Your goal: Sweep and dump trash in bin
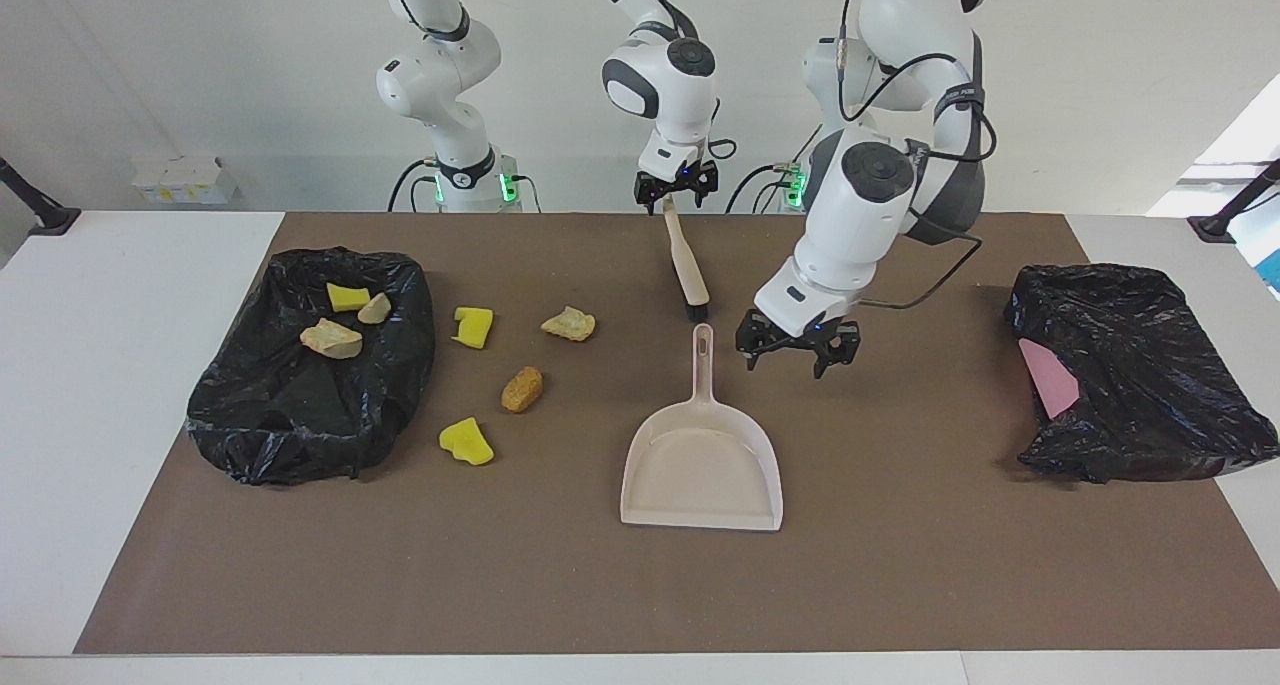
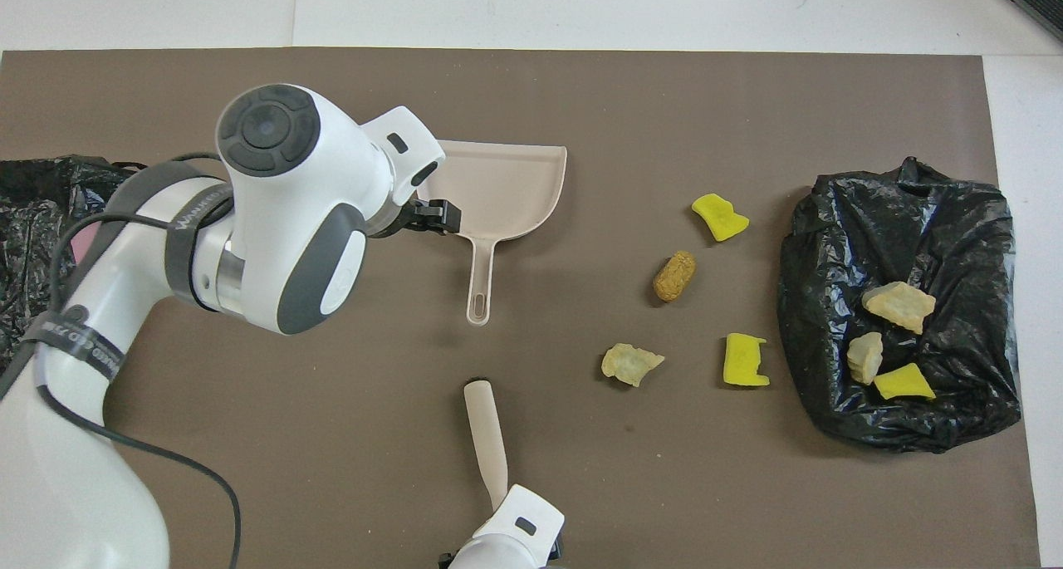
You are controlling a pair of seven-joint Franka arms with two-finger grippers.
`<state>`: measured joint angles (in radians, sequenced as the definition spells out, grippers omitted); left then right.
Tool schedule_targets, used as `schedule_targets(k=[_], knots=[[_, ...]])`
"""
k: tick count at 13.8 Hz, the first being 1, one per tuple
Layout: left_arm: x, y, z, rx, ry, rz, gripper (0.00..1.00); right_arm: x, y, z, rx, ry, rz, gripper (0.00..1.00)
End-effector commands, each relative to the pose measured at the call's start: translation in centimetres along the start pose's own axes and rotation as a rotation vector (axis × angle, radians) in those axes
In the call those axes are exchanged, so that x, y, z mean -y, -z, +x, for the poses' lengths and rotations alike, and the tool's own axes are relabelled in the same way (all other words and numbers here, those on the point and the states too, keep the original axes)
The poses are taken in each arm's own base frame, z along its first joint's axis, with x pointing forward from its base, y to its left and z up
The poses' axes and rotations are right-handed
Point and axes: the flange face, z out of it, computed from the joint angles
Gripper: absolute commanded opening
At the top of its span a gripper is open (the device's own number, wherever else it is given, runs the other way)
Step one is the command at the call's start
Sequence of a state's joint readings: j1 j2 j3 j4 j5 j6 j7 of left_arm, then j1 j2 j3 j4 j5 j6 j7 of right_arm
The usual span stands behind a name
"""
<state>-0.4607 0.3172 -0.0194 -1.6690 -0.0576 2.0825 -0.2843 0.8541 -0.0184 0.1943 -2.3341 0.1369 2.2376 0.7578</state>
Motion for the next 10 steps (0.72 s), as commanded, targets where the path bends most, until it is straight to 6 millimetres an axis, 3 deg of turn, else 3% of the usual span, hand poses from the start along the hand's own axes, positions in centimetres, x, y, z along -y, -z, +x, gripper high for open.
schedule_targets(k=[1,3,5,8,9,10], knots=[[-2.7,-4.0,-2.3,-0.017,0.017,-0.005,1.00,-0.4,-0.1,0.1,0.002,-0.009,0.021,0.94],[-4.6,-6.3,-4.1,-0.021,0.038,-0.010,1.00,-0.5,0.0,0.2,0.002,-0.011,0.021,0.82],[-5.9,-8.6,-4.7,-0.004,0.019,-0.004,1.00,-0.5,0.0,0.2,0.001,-0.008,0.021,0.61],[-6.1,-8.4,-4.4,0.000,0.035,0.000,0.93,-0.5,-0.1,0.0,0.008,-0.009,0.014,0.20],[-5.9,-8.3,-4.3,0.004,0.035,0.005,0.82,-0.5,0.0,0.0,0.007,-0.011,0.015,0.07],[-5.9,-8.1,-4.5,0.016,0.034,0.012,0.66,-0.5,0.0,-0.1,0.008,-0.011,0.014,0.00]])
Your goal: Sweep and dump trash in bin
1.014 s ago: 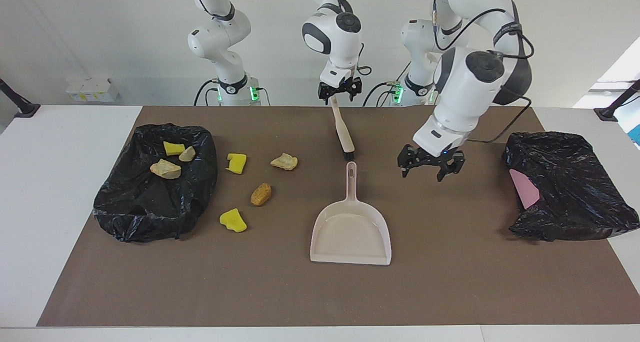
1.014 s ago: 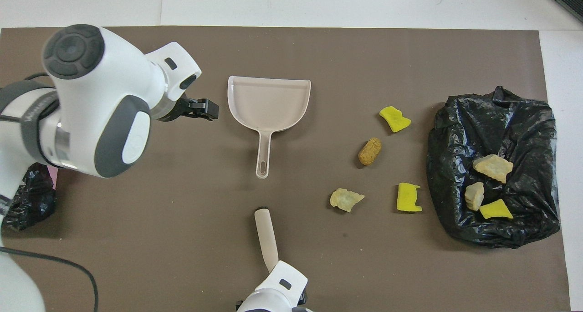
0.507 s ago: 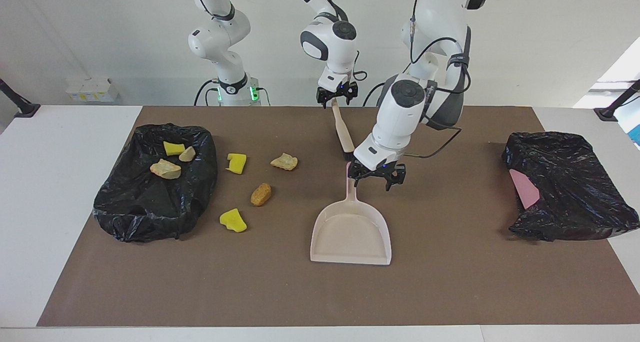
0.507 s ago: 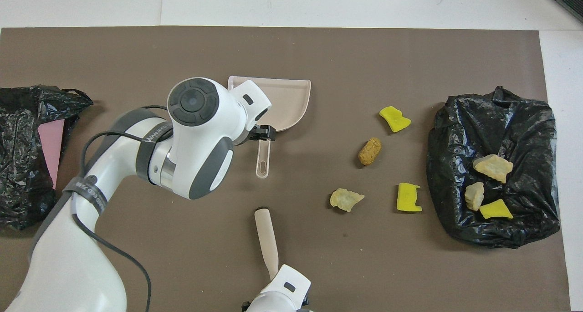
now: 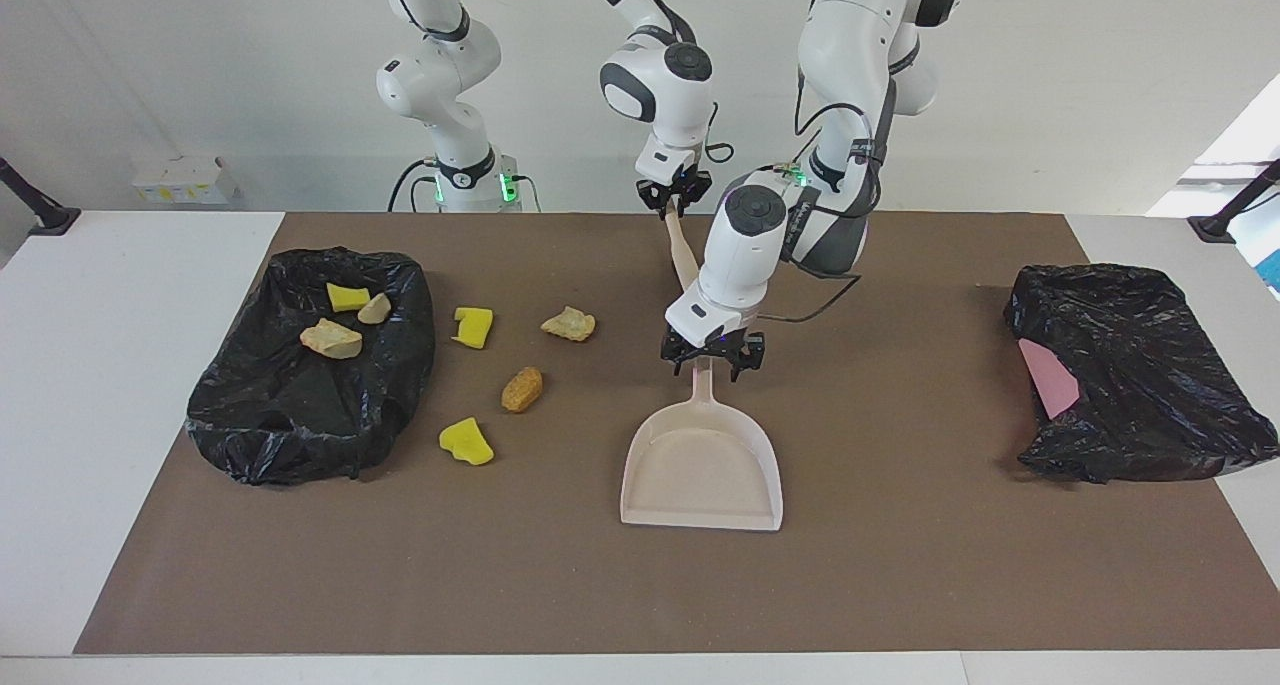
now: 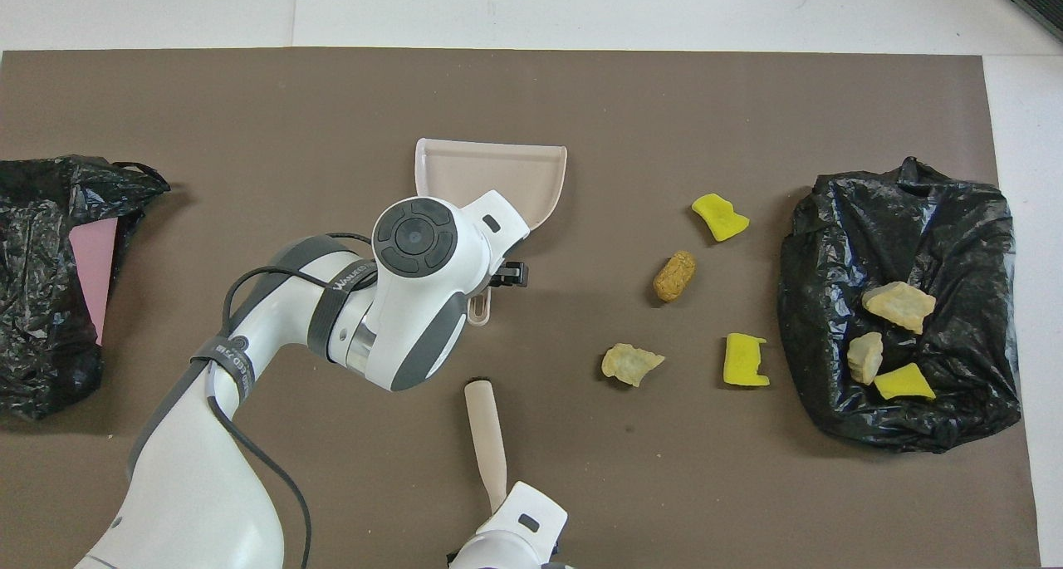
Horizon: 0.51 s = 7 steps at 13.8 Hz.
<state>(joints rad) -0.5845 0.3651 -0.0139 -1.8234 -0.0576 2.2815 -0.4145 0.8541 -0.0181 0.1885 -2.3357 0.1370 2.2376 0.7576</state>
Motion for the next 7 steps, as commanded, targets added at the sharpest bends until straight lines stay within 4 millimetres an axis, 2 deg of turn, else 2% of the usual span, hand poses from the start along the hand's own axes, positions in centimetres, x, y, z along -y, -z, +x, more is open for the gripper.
schedule_targets(k=[1,2,3,5,7], knots=[[0.0,1.2,0.0,0.009,0.008,0.015,0.34,-0.2,0.3,-0.3,0.001,-0.011,0.017,0.00],[0.0,1.5,0.1,0.014,0.005,0.018,0.08,-0.2,0.7,-0.4,-0.003,-0.016,0.022,0.00],[0.0,1.4,0.1,0.017,0.000,0.021,0.00,-0.5,1.7,-0.5,-0.012,-0.021,0.028,0.00],[0.9,2.3,0.6,0.004,0.002,0.019,0.00,-1.9,3.9,-0.6,-0.009,-0.054,0.019,0.00],[2.5,5.0,1.2,-0.027,0.004,0.015,0.00,-4.4,5.8,-0.5,-0.014,-0.105,0.000,0.00]])
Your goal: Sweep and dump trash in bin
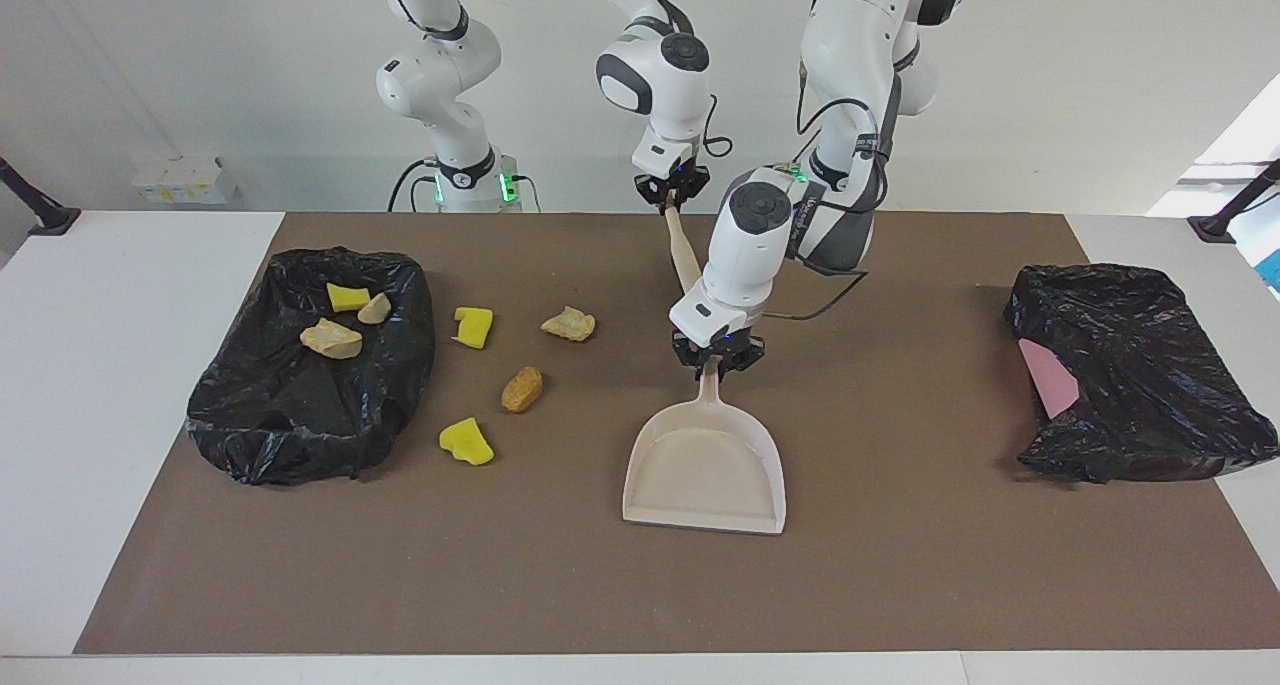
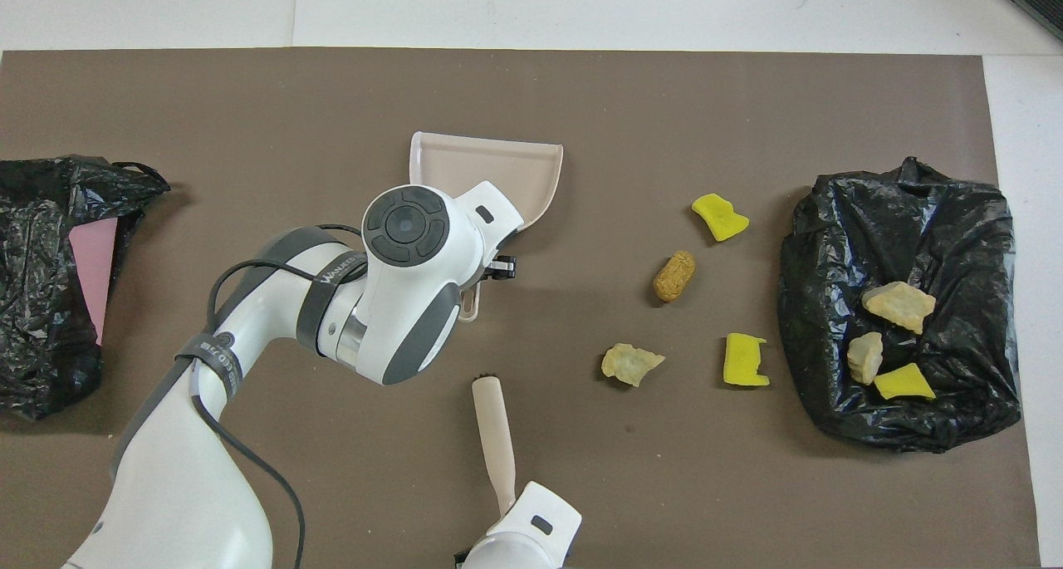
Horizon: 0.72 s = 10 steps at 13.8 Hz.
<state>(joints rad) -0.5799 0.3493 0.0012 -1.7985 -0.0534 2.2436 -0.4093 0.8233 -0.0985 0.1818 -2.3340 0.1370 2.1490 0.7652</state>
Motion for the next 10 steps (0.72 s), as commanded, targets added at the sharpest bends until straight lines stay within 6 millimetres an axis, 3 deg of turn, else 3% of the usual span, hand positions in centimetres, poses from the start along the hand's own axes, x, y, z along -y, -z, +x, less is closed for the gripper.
schedule_targets(k=[1,4,7,10], knots=[[2.7,4.2,0.9,-0.024,-0.010,0.008,0.00,-4.1,3.1,-0.4,-0.018,-0.103,0.005,0.00],[6.4,7.7,1.3,-0.003,-0.115,0.018,0.00,-9.0,4.6,-0.7,-0.037,-0.172,-0.036,0.00],[10.8,10.5,0.2,0.090,-0.333,0.029,0.00,-13.5,4.8,0.1,-0.013,-0.265,-0.186,0.00],[12.3,11.3,-1.7,0.197,-0.566,0.014,0.00,-17.1,4.3,1.2,0.015,-0.364,-0.303,0.00]])
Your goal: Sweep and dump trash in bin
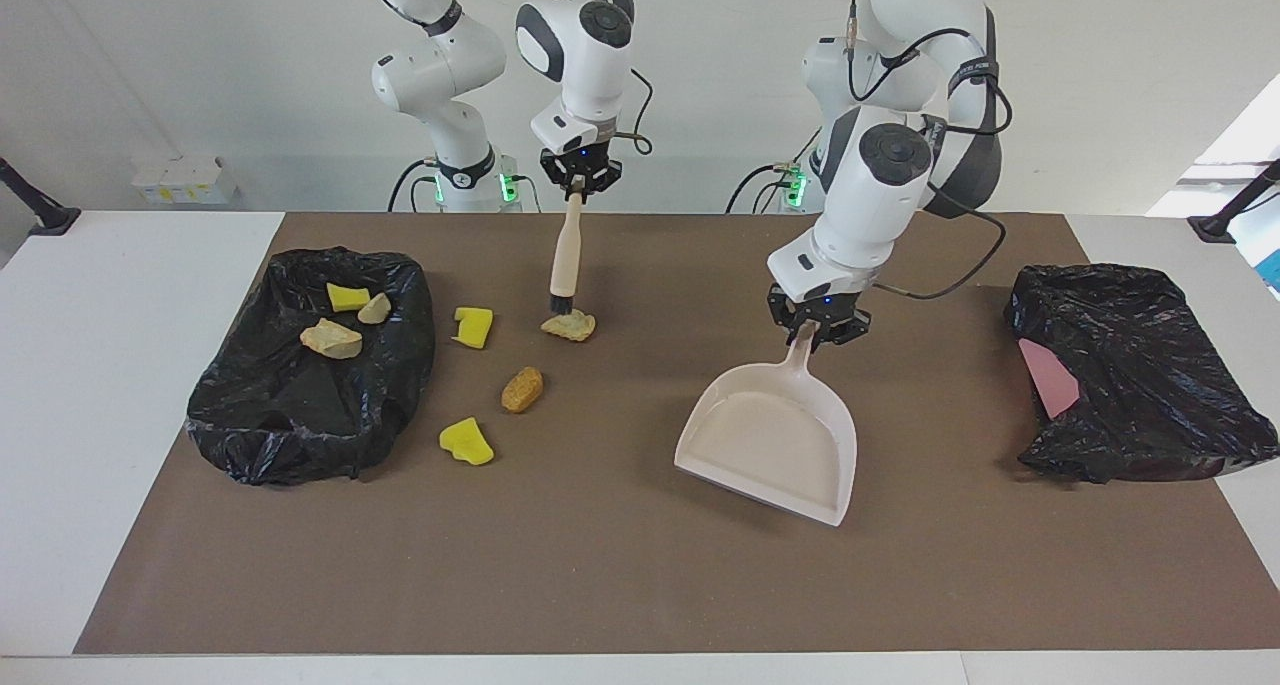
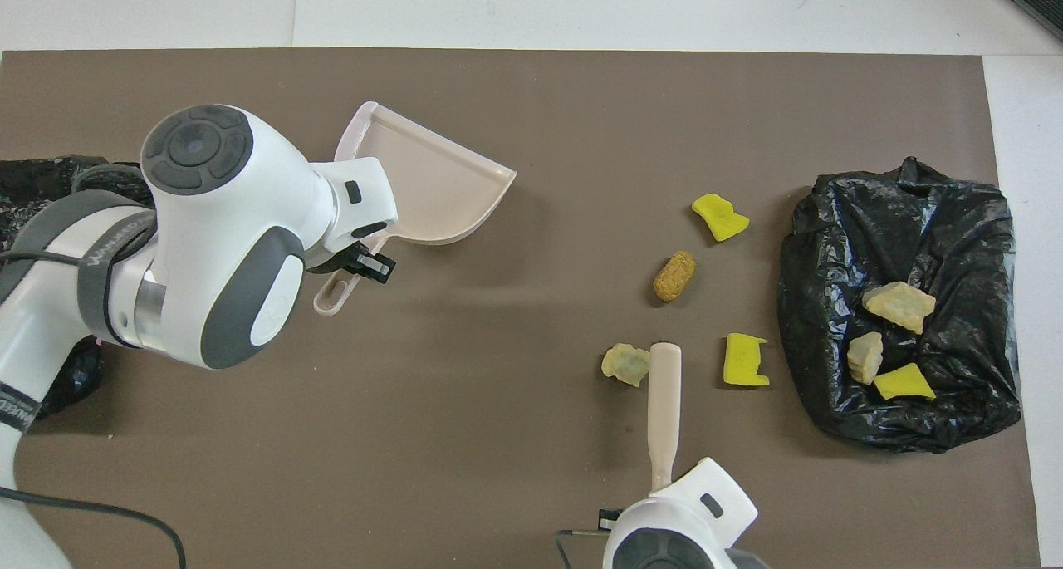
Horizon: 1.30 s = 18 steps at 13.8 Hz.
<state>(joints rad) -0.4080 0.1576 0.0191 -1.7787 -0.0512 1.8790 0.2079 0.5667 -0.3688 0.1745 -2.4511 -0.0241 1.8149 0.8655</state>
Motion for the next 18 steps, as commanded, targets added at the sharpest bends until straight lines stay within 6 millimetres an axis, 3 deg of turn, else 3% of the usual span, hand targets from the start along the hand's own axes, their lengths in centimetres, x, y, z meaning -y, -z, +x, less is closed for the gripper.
schedule_targets(k=[1,4,6,8,10,11,15,18], knots=[[0.1,0.2,-2.5,0.068,-0.208,-0.008,0.00,-2.6,-1.0,1.3,-0.017,-0.063,-0.112,0.00],[0.3,-1.1,-4.9,0.105,-0.399,0.005,0.00,-5.4,-2.4,3.8,0.031,-0.133,-0.145,0.00],[-0.1,-2.1,-6.4,0.100,-0.516,0.001,0.00,-7.6,-3.7,4.9,0.044,-0.141,-0.200,0.00],[-0.2,-2.7,-7.0,0.079,-0.688,0.005,0.00,-8.5,-6.0,4.9,0.055,-0.143,-0.226,0.00],[-1.3,-3.8,-8.1,0.083,-0.721,0.004,0.00,-9.9,-7.2,5.8,0.077,-0.143,-0.214,0.00],[-3.0,-5.0,-8.4,0.085,-0.753,0.008,0.00,-10.7,-7.5,6.2,0.093,-0.137,-0.212,0.00],[-7.8,-7.4,-8.9,0.102,-0.813,0.031,0.00,-9.9,-10.2,6.9,0.127,-0.051,-0.196,0.00],[-11.2,-9.3,-9.3,0.110,-0.791,0.070,0.00,-7.7,-9.2,8.5,0.108,0.000,-0.127,0.00]])
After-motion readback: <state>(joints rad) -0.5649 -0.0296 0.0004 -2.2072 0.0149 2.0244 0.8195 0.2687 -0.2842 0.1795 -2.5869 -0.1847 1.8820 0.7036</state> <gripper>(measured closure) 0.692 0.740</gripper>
